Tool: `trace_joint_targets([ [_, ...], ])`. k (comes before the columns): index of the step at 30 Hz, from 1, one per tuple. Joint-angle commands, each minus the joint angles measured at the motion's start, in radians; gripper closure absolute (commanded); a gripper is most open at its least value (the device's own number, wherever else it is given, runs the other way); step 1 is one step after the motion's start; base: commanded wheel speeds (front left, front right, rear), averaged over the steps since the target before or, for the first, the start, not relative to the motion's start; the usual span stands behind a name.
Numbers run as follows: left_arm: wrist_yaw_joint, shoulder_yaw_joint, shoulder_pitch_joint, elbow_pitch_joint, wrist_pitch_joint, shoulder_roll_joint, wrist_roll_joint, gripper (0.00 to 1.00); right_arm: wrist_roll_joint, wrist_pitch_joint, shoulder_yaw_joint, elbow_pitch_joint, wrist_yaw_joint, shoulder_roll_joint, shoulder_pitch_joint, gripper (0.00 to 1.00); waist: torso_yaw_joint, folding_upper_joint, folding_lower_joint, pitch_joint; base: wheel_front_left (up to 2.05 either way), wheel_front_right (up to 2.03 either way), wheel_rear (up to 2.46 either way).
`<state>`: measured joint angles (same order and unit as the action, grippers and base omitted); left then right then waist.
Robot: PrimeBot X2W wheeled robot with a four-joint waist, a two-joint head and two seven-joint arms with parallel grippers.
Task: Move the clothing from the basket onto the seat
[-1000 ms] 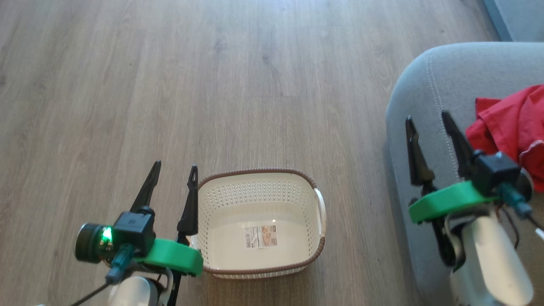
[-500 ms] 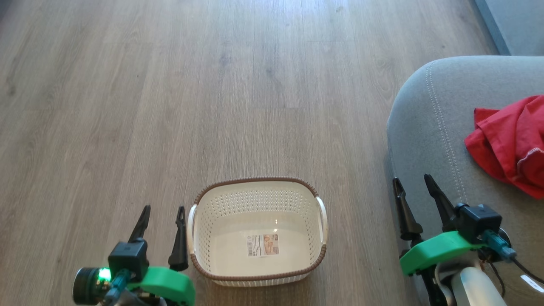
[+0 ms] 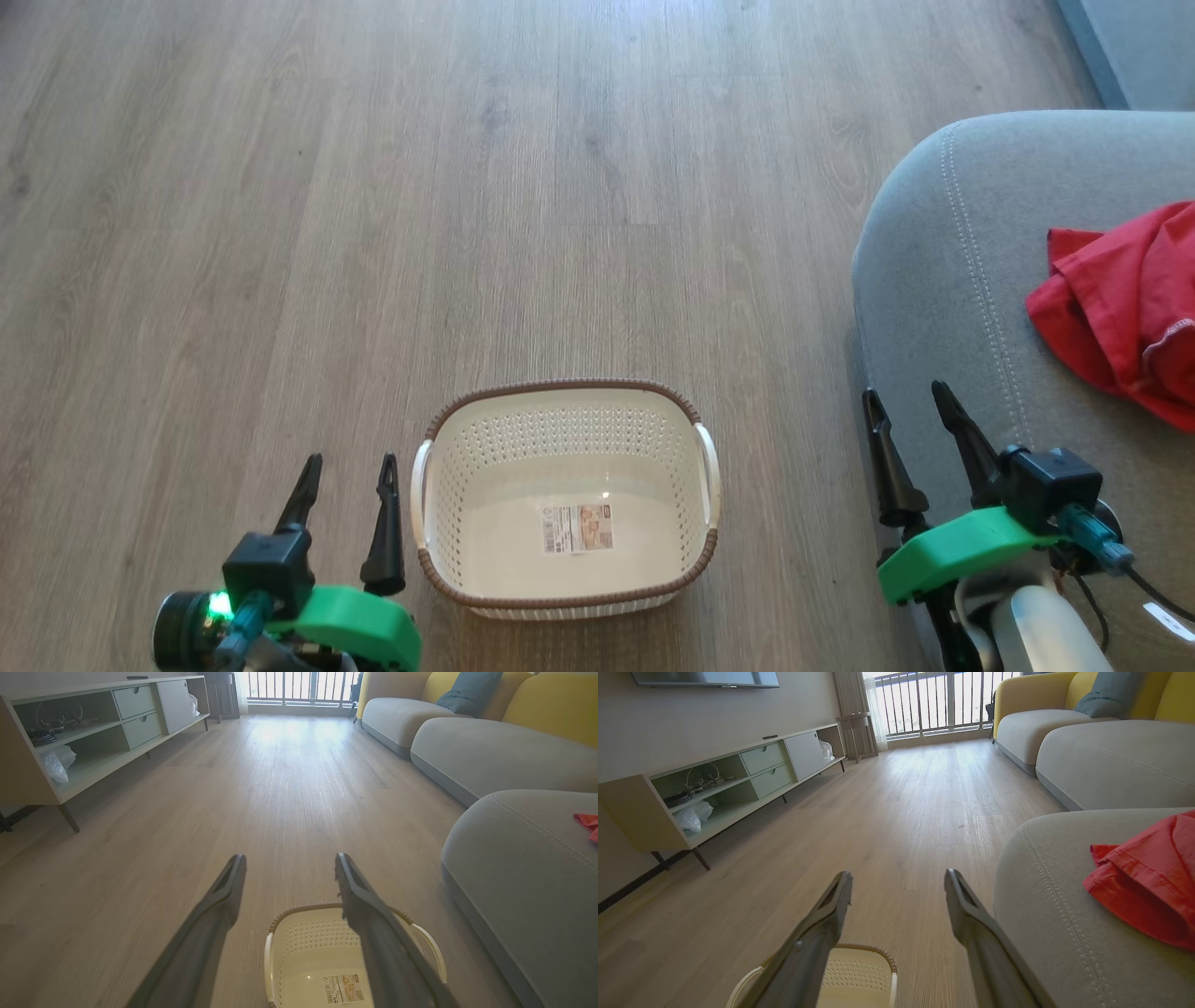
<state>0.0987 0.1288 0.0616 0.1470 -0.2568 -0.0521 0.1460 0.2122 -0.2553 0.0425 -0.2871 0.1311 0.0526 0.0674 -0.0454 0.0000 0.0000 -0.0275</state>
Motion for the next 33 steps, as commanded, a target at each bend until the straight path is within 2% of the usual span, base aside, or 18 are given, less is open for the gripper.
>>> trace_joint_targets([
  [1, -0.007, -0.036, -0.036, -0.034, -0.005, 0.002, 0.006, 0.0, -0.003, -0.006, 0.028, 0.034, 0.0, -0.002, 0.026, 0.0, 0.0, 0.0, 0.0, -0.001, 0.0, 0.0, 0.0],
  [5, -0.022, -0.046, -0.034, -0.036, -0.005, 0.002, 0.015, 0.0, -0.006, -0.006, 0.028, 0.03, 0.0, -0.002, 0.027, 0.0, -0.002, 0.0, 0.0, 0.0, 0.0, 0.0, 0.0],
  [25, -0.039, -0.057, -0.035, -0.018, -0.005, 0.002, 0.063, 0.0, 0.001, -0.006, 0.027, 0.025, 0.0, -0.002, 0.034, 0.0, -0.007, 0.0, 0.0, 0.001, 0.0, 0.0, 0.0],
  [26, -0.036, -0.025, 0.0, 0.007, 0.0, 0.0, 0.062, 1.0, -0.001, 0.0, 0.002, -0.004, 0.0, 0.0, 0.001, 1.0, -0.007, 0.0, 0.0, 0.001, 0.0, 0.0, 0.0],
  [30, -0.037, -0.024, 0.013, 0.07, 0.001, 0.0, 0.072, 1.0, 0.002, 0.001, 0.002, -0.06, 0.0, 0.0, -0.015, 1.0, -0.007, 0.0, 0.0, 0.001, 0.0, 0.0, 0.0],
  [33, -0.042, -0.029, 0.008, 0.071, 0.01, 0.0, 0.105, 1.0, 0.036, 0.009, 0.0, -0.056, 0.0, 0.0, -0.014, 1.0, -0.006, 0.0, 0.0, 0.002, 0.0, 0.0, 0.0],
])
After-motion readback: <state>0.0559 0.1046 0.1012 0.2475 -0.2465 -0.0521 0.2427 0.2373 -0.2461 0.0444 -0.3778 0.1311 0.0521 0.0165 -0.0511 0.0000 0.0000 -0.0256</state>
